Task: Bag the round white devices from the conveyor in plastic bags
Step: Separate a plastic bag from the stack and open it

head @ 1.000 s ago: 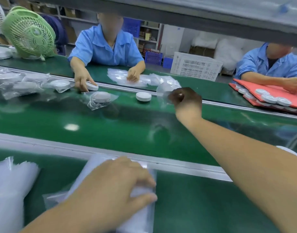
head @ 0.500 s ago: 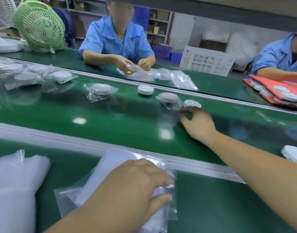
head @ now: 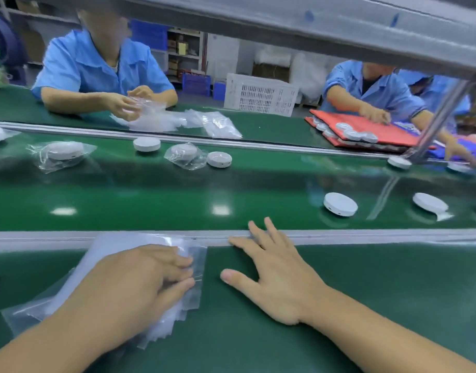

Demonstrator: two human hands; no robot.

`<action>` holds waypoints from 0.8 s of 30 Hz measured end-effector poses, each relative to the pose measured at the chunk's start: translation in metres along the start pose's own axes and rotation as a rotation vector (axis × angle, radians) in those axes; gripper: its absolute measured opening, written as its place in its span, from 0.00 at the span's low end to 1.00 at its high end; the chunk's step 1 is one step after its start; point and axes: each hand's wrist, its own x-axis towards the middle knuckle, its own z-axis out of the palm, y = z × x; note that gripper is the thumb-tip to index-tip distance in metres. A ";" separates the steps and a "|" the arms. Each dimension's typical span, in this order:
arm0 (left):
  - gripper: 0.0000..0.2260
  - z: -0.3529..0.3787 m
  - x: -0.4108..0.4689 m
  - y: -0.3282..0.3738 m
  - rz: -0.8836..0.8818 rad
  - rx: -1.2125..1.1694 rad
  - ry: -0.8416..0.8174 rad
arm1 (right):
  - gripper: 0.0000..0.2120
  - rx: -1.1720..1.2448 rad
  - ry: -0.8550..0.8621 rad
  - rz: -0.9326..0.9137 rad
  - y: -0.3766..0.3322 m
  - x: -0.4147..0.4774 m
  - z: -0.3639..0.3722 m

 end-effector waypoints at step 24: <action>0.07 -0.017 0.005 -0.007 -0.142 -0.315 0.171 | 0.11 -0.098 0.552 -0.781 0.012 0.023 -0.020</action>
